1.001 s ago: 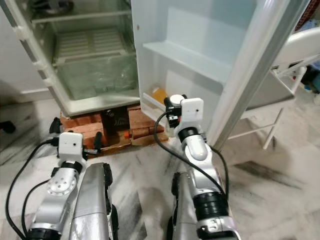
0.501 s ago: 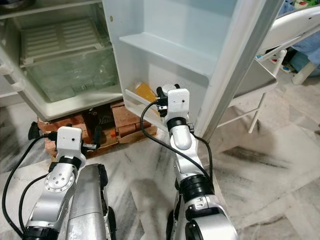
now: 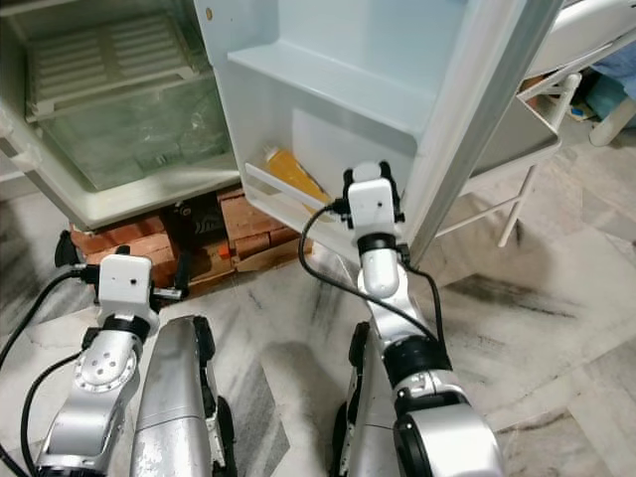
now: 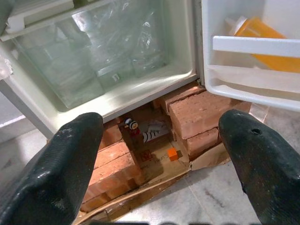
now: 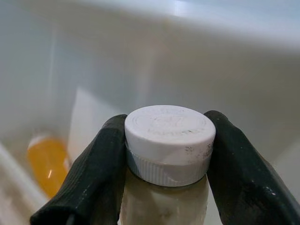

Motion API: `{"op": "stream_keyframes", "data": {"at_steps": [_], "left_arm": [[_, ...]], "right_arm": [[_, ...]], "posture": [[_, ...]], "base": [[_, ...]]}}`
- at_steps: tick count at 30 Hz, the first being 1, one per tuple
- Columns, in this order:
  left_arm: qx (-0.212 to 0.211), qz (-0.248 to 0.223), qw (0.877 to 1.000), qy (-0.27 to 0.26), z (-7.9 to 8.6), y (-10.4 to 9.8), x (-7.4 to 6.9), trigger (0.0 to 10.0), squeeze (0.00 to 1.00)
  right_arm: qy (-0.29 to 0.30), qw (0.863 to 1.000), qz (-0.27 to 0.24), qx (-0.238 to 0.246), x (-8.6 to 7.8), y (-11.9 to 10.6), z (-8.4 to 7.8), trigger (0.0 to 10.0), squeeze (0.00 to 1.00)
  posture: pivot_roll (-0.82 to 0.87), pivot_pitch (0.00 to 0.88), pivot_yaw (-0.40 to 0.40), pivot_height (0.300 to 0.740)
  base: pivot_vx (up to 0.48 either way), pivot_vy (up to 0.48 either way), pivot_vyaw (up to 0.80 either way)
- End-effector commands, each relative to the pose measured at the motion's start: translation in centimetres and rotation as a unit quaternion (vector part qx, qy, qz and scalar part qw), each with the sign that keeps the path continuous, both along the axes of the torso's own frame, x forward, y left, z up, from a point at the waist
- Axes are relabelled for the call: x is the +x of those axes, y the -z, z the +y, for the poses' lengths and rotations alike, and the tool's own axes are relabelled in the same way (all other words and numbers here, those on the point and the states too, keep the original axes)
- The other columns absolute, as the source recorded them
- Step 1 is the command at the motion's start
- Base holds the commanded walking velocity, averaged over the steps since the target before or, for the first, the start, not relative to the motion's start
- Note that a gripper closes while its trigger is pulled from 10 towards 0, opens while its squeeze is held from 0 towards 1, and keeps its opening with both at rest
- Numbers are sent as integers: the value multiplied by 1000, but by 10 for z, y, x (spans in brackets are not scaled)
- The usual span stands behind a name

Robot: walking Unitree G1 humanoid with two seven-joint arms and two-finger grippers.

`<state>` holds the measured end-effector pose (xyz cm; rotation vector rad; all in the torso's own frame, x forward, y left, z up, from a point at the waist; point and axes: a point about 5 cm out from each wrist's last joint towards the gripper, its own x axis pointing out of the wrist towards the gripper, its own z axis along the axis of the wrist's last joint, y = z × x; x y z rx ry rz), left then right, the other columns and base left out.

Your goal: Restocking fridge

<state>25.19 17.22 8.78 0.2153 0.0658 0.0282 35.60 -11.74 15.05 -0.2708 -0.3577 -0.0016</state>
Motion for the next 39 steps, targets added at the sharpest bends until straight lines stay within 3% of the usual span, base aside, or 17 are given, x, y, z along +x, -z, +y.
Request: {"op": "stream_keyframes", "data": {"at_steps": [1,3,4,9,10,14,21,27,29,33,39], "left_arm": [[7,1,1000,-7,5,-1,-3,10000,0],[13,-4,1000,-4,4,-2,-2,10000,0],[14,-9,1000,-5,1,-4,-1,10000,0],[12,-9,1000,-7,-1,-5,-1,10000,0],[9,-10,1000,-10,-2,-6,-3,10000,0],[9,-12,1000,-13,-1,-7,-6,10000,0],[9,-10,1000,-15,3,-7,-6,10000,0],[9,-10,1000,-17,2,-8,-7,10000,0],[13,-13,1000,-19,2,-8,-8,10000,0],[20,-19,999,-24,2,-10,-8,10000,0],[14,-17,999,-24,1,-10,-13,10000,0]], "right_arm": [[1,1000,-29,-9,1,-8,4,10000,0],[1,999,-42,-22,3,-12,6,10000,0],[0,997,-58,-53,4,-15,10,10000,0],[-2,995,-57,-82,4,-9,11,10000,0],[-6,994,-41,-104,2,3,11,10000,0],[-1,993,6,-117,-1,24,6,10000,0],[12,991,79,-107,-5,49,-4,10000,0],[41,986,159,-38,-7,68,-15,10000,0],[41,985,164,-28,-7,69,-15,10000,0],[28,989,140,-37,-6,63,-12,10000,0],[-18,997,47,-57,4,27,12,10000,0]], "posture": [[201,202,-32,495],[207,201,-40,495],[209,202,-51,495],[212,206,-56,495],[219,208,-57,495],[226,211,-53,495],[228,220,-51,495],[226,223,-59,495],[227,222,-61,495],[229,221,-63,495],[231,233,-69,495]], "base": [[0,0,0],[0,0,0],[0,0,0],[0,0,0],[0,0,0],[0,0,0],[0,0,0],[0,0,0],[0,0,0],[0,0,0],[0,0,0]]}}
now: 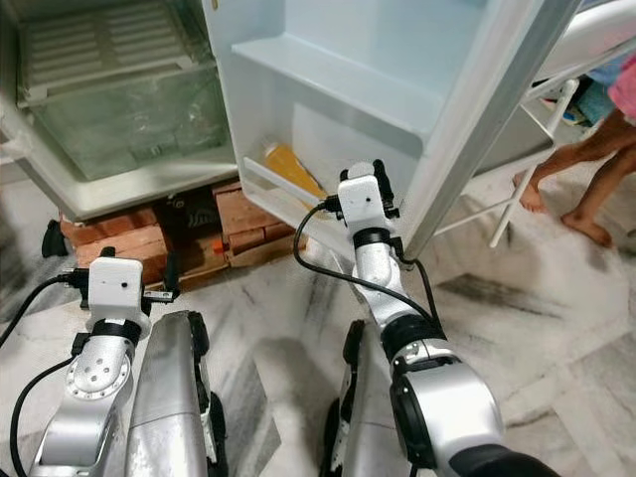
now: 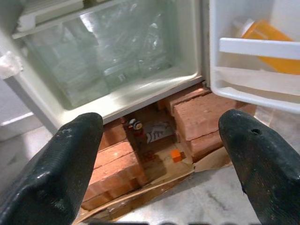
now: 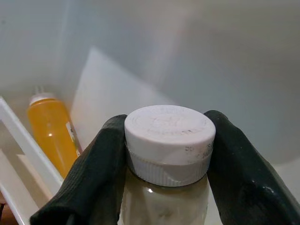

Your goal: Restocking fridge

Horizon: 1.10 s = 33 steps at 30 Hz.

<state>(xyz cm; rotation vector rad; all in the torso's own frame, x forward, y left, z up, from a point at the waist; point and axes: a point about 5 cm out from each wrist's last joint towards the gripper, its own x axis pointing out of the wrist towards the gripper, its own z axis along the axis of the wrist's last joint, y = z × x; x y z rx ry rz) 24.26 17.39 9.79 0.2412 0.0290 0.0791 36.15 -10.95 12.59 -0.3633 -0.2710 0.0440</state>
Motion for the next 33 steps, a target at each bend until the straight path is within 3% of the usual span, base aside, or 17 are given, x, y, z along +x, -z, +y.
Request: {"op": "stream_keyframes", "data": {"at_steps": [1,9,17,22,24,33], "left_arm": [[-1,3,1000,-1,-1,0,-4,10000,0],[0,2,1000,-3,-5,0,-12,10000,0],[0,7,1000,-4,-4,1,-18,10000,0],[2,12,1000,-5,-3,1,-23,10000,0],[4,12,1000,-4,-3,-2,-26,10000,0],[11,17,1000,-3,0,-3,-29,10000,0]], "right_arm": [[-17,1000,-10,-12,-1,-2,8,10000,0],[-61,990,-115,-53,2,-38,30,10000,0],[-62,988,-127,-64,1,-39,32,10000,0],[-64,990,-96,-84,-2,-22,29,10000,0],[-47,993,-46,-100,-6,1,19,10000,0],[-10,996,38,-78,-10,27,2,10000,0]], "posture": [[232,234,-71,495],[238,254,-89,495],[250,265,-87,495],[269,284,-85,495],[291,295,-79,495],[292,296,-68,495]], "base": [[0,0,0],[0,0,0],[0,0,0],[0,0,0],[0,0,0],[0,0,0]]}}
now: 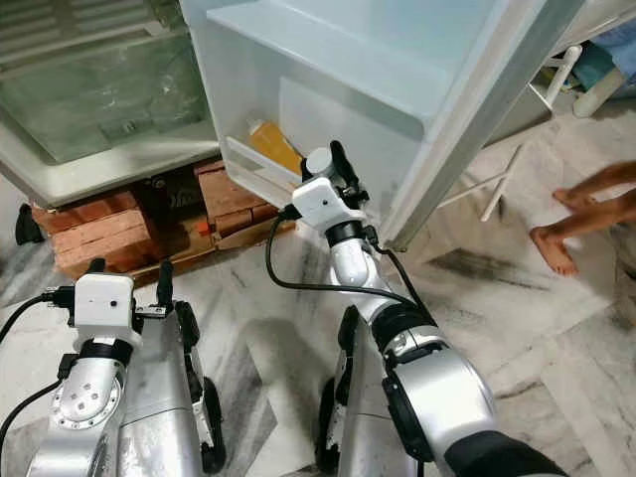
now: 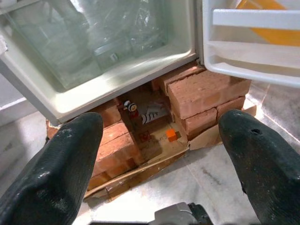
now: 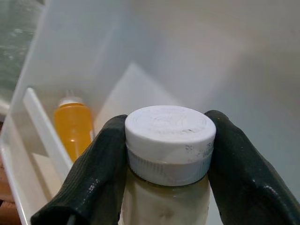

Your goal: Restocking fridge

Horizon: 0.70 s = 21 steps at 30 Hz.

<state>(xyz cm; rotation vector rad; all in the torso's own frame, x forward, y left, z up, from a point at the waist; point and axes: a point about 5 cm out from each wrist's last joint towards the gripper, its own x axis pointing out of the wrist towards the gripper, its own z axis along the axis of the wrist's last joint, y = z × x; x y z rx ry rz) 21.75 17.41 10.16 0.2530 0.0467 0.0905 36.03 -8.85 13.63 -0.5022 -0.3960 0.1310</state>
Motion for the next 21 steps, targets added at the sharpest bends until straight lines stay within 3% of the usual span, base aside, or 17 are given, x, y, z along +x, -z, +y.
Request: {"op": "stream_keyframes", "data": {"at_steps": [1,4,9,15,16,17,21], "left_arm": [[5,8,1000,4,0,1,-3,10000,0],[2,5,1000,9,-5,0,1,10000,0],[3,3,1000,10,-7,0,2,10000,0],[0,2,1000,8,-7,0,2,10000,0],[0,2,1000,8,-7,0,2,10000,0],[-2,1,1000,7,-7,-1,1,10000,0],[-2,0,1000,5,-7,-1,0,10000,0]], "right_arm": [[45,994,100,-3,-9,40,-20,10000,0],[69,989,132,18,-10,48,-32,10000,0],[62,992,112,15,-7,40,-32,10000,0],[-2,998,52,33,0,11,-7,10000,0],[-16,999,34,37,1,3,-1,10000,0],[-54,998,-15,40,3,-19,15,10000,0],[-97,991,-84,31,2,-46,32,10000,0]], "posture": [[290,294,-69,495],[280,287,-74,495],[275,283,-80,495],[274,282,-85,495],[275,282,-86,495],[274,283,-88,495],[275,285,-90,495]], "base": [[0,0,0],[0,0,0],[0,0,0],[0,0,0],[0,0,0],[0,0,0],[0,0,0]]}}
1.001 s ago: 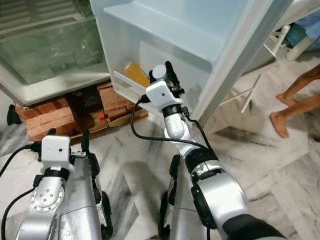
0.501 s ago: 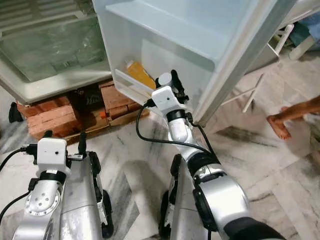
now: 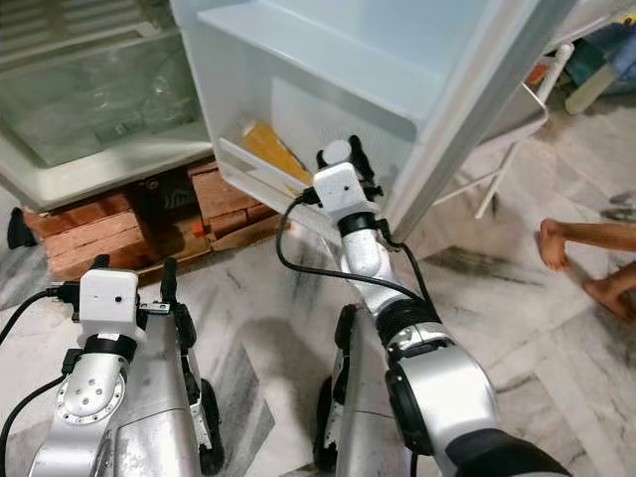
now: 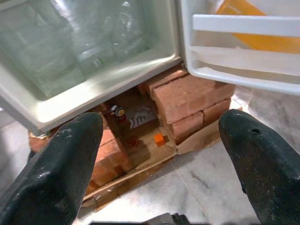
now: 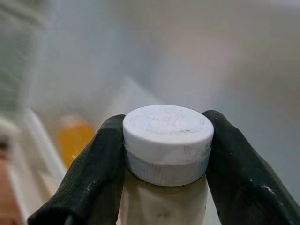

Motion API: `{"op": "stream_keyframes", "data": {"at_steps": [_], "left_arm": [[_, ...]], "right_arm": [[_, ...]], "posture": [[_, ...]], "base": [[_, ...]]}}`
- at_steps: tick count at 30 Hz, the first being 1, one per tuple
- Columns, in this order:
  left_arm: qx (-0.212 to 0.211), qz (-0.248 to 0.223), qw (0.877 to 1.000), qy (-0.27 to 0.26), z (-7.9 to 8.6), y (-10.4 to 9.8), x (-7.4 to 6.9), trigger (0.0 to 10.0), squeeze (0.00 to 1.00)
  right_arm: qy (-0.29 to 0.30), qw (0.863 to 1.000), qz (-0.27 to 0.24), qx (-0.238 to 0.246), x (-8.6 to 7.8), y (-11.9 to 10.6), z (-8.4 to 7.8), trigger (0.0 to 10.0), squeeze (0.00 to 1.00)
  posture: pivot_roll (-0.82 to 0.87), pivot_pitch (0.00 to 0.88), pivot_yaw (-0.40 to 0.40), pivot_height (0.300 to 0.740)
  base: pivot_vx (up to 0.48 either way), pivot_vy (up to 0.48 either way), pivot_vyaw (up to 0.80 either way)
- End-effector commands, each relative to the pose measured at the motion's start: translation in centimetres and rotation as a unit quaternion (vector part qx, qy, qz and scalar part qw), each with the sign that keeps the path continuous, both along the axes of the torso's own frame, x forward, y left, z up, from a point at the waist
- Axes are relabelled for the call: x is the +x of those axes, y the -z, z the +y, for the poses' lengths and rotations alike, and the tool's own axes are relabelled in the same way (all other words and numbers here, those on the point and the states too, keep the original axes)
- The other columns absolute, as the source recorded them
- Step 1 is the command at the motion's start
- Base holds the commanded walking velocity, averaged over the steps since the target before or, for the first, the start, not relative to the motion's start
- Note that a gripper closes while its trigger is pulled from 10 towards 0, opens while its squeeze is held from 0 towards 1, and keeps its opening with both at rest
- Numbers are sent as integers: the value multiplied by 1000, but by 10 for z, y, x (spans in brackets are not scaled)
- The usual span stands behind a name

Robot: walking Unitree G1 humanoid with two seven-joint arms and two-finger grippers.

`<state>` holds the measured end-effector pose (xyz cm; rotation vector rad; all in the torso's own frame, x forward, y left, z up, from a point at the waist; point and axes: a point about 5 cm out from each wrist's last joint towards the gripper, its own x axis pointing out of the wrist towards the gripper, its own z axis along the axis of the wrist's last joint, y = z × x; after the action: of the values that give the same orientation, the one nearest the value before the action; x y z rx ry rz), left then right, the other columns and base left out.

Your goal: Restocking fridge

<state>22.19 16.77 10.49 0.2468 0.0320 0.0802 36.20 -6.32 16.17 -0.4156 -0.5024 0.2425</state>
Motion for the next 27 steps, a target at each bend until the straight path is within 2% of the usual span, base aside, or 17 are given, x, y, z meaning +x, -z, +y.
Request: {"op": "stream_keyframes", "data": {"at_steps": [1,7,13,15,18,21,24,27], "left_arm": [[1,7,1000,-1,0,2,-4,10000,0],[1,7,1000,-3,1,2,-5,10000,0],[2,7,1000,-2,1,1,-5,10000,0],[3,5,1000,0,0,0,-5,10000,0],[4,4,1000,1,0,0,-6,10000,0],[6,2,1000,2,1,-2,-6,10000,0],[6,2,1000,2,1,-2,-6,10000,0],[7,1,1000,4,0,-2,-6,10000,0]], "right_arm": [[-28,998,-61,0,0,-24,8,10000,0],[-49,994,-95,-14,-2,-34,17,10000,0],[-57,990,-103,-73,-6,-23,21,10000,0],[-39,987,-99,-120,-3,-13,15,10000,0],[-27,984,-97,-144,-1,-10,9,10000,0],[6,970,-98,-222,6,-4,-8,10000,0],[25,969,-78,-233,10,-1,-17,10000,0],[63,971,-38,-228,16,2,-33,10000,0]], "posture": [[276,286,-92,495],[279,290,-92,495],[285,301,-88,495],[293,307,-90,495],[296,309,-89,495],[296,315,-89,495],[295,314,-91,495],[299,313,-89,495]], "base": [[0,0,0],[0,0,0],[0,0,0],[0,0,0],[0,0,0],[0,0,0],[0,0,0],[0,0,0]]}}
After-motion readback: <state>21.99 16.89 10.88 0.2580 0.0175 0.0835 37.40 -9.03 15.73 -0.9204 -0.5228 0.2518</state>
